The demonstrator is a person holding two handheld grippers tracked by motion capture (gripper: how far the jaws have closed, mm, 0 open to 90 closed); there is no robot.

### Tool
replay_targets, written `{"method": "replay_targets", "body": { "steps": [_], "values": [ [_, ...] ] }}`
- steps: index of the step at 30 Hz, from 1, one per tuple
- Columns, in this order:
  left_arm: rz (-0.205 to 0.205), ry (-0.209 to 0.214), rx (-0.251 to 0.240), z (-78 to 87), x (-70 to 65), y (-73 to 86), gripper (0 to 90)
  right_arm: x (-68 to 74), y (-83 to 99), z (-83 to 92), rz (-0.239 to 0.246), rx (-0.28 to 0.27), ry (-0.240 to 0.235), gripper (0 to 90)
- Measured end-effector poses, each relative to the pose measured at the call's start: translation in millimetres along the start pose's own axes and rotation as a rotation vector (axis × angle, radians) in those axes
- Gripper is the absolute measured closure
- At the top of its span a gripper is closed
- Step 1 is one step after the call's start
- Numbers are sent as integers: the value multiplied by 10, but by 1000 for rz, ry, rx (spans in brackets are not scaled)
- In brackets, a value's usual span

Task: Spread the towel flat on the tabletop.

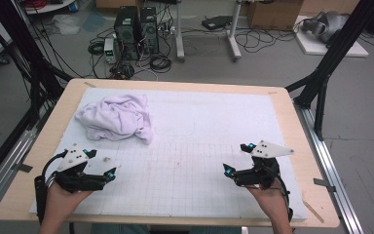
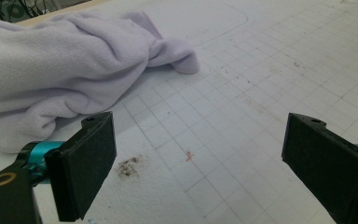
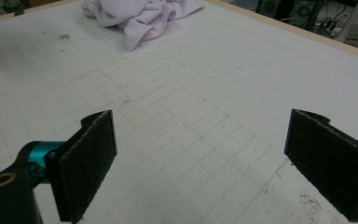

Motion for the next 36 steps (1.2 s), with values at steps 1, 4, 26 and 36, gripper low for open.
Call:
{"method": "replay_targets", "body": {
  "steps": [1,4,26,36],
  "values": [
    [-3,-2,2,-4,1,-4,104,-1,0,6,1,-2,0,82],
    [-9,2,6,-29,-13,-22,104,-2,11,24,-2,-1,-1,82],
    [-29,16,12,-22,9,-82,108,-12,-4,104,3,-21,4,82],
    [4,-8,-20,-61,428,-367,111,-6,-42,105,7,-24,-4,82]
  ]
}}
Point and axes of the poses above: each handheld gripper's, and its own axes: z roughly backward along the jaws, y roughly out of its underside, x roughly to its left, the point moved 8 cm from there along -z, roughly forward along the jaws, and after that the axes turned 10 degrees about y, right-handed, at the moved point
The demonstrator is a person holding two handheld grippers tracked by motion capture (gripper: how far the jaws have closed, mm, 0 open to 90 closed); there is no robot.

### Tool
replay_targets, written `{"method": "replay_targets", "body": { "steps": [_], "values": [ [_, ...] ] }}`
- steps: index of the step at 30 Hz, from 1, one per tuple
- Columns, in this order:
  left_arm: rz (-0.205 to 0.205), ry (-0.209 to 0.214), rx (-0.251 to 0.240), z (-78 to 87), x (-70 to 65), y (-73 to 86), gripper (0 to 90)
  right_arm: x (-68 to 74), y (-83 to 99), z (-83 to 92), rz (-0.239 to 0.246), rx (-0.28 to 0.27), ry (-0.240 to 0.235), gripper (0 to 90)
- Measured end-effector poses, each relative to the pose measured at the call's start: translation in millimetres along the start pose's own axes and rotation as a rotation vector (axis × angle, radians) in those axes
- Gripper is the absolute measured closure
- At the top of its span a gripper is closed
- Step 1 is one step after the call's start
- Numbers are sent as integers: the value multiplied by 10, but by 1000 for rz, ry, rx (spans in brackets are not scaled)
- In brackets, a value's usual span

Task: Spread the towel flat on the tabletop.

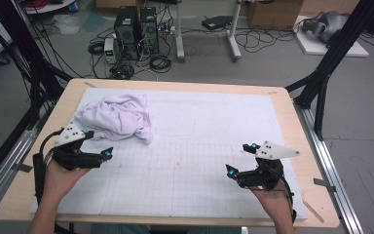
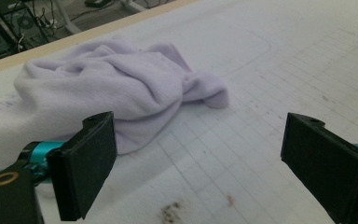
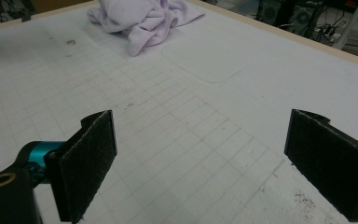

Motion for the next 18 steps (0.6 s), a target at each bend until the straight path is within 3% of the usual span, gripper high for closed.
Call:
{"method": "replay_targets", "body": {
  "steps": [5,12,18],
  "values": [
    [38,-16,-2,-104,278,-115,119,8,7,-11,-12,6,-12,82],
    [62,-11,-8,-258,527,-236,172,30,13,-28,-12,12,-23,82],
    [117,-59,-23,-367,773,-220,176,26,21,-32,-14,17,-27,82]
  ]
}}
Point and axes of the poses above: each handheld gripper's, and its own axes: z roughly backward along the jaws, y roughly out of its underside, x roughly to its left, the point moved 8 cm from there along -z, roughly forward along the jaws, and after that the axes turned 10 degrees about y, right-handed, at the moved point
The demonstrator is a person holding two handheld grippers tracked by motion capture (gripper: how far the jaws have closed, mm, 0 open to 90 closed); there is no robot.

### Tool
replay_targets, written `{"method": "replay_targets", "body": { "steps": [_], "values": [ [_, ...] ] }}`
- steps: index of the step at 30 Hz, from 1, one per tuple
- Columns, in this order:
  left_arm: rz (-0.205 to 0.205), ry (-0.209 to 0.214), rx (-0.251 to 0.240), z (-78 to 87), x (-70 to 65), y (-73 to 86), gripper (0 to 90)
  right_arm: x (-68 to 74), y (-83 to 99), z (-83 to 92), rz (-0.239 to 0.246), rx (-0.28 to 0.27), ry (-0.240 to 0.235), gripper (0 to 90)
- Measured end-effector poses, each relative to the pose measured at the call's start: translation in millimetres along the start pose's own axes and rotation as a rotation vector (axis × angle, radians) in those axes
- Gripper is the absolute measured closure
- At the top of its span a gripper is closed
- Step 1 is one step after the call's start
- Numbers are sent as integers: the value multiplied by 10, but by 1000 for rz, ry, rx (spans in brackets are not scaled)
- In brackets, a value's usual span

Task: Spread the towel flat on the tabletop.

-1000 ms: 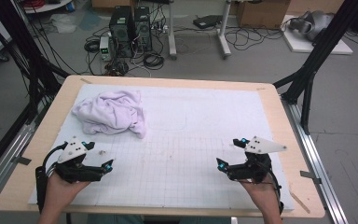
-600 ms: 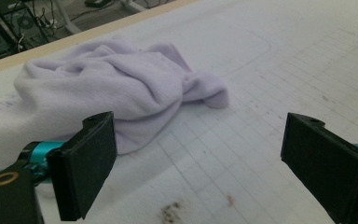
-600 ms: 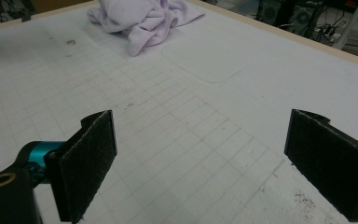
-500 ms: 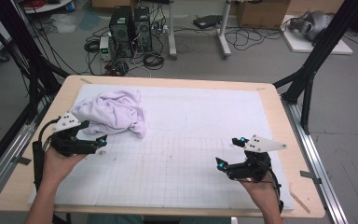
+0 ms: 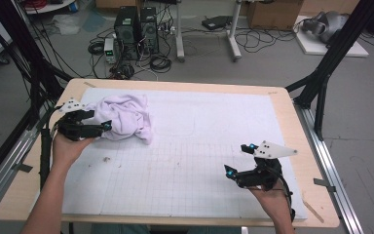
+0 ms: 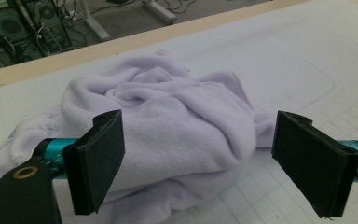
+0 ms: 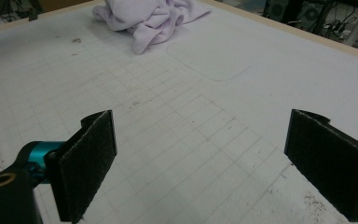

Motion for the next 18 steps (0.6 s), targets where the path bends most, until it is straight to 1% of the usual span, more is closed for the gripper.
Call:
{"method": "replay_targets", "body": {
  "steps": [1,2,3,4,6,9,10,12,14,15,17,18],
  "values": [
    [11,-6,10,-37,52,23,177,-2,-2,-3,0,-2,0,82],
    [20,-3,14,-61,73,36,181,-5,-7,-11,6,-10,-1,82],
    [37,0,21,-100,99,58,186,5,-5,-13,0,-6,-5,82],
    [43,-5,29,-132,120,75,190,6,-3,-21,1,-4,-3,82],
    [51,-17,64,-234,169,142,197,24,-3,-43,5,-2,-15,82],
    [70,-25,98,-346,208,220,208,33,-7,-51,6,-2,-18,82],
    [73,-34,110,-387,222,249,213,36,-10,-53,5,-1,-19,82],
    [67,-58,125,-443,238,282,230,34,-11,-58,2,1,-20,82],
    [55,-73,153,-512,233,330,238,29,-10,-61,2,-1,-21,82],
    [46,-81,165,-535,234,349,257,19,5,-65,-15,3,-27,82],
    [39,-95,169,-568,233,364,268,13,9,-66,-20,1,-29,82],
    [29,-101,174,-579,232,368,286,8,13,-64,-29,-3,-33,82]
  ]
}}
Point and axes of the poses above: each handheld gripper's, and its own axes: z roughly backward along the jaws, y roughly out of its underside, x roughly to its left, the point moved 8 cm from there along -z, roughly forward along the jaws, and after that the axes turned 10 degrees about y, right-handed, at the moved point
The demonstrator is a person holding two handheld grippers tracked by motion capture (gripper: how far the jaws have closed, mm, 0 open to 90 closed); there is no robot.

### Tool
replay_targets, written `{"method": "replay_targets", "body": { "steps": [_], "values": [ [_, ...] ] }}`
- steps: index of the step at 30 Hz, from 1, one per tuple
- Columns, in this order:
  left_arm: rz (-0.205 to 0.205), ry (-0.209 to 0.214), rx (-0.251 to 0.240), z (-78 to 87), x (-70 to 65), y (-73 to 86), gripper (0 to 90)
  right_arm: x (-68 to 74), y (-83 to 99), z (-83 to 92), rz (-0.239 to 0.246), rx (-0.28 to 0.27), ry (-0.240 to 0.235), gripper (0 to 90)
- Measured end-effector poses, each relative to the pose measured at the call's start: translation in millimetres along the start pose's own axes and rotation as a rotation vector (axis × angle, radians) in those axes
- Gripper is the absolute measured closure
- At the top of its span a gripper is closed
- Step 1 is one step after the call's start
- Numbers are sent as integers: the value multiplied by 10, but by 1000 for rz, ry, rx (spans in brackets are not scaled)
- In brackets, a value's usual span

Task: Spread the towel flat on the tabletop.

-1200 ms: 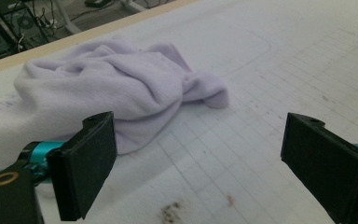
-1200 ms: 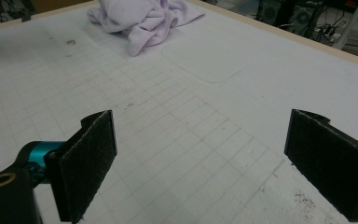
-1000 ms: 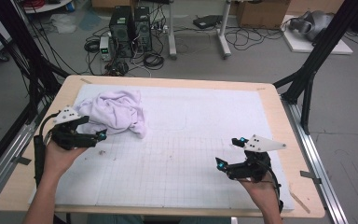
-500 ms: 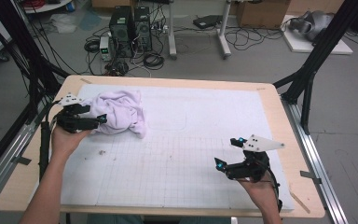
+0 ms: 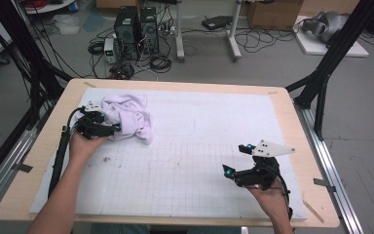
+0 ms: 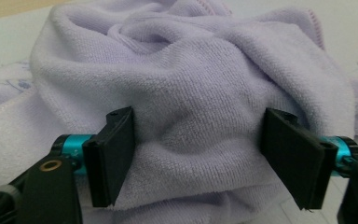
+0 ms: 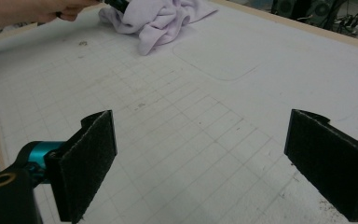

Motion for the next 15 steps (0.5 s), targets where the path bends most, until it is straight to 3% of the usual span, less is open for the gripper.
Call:
{"method": "replay_targets", "body": {
  "steps": [4,7,9,10,11,15],
  "values": [
    [-56,-72,31,-46,13,32,421,-15,21,9,-13,5,-1,82],
    [-68,-96,33,-68,8,27,510,-26,23,4,-8,10,5,82],
    [-68,-95,29,-73,-2,24,596,-22,35,-5,-12,15,1,82],
    [-70,-94,28,-74,-7,22,596,-22,35,-5,-12,15,1,82],
    [-65,-85,29,-73,-14,20,651,-20,43,-15,-9,17,1,82],
    [-18,-30,22,-17,5,17,712,-18,54,-39,-5,25,-2,82]
  ]
}}
Point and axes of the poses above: each handheld gripper's, and its own axes: z roughly backward along the jaws, y roughly out of its underside, x roughly to its left, the point moved 8 cm from there along -z, roughly forward along the jaws, and after that the axes turned 10 degrees about y, right-handed, at the moved point
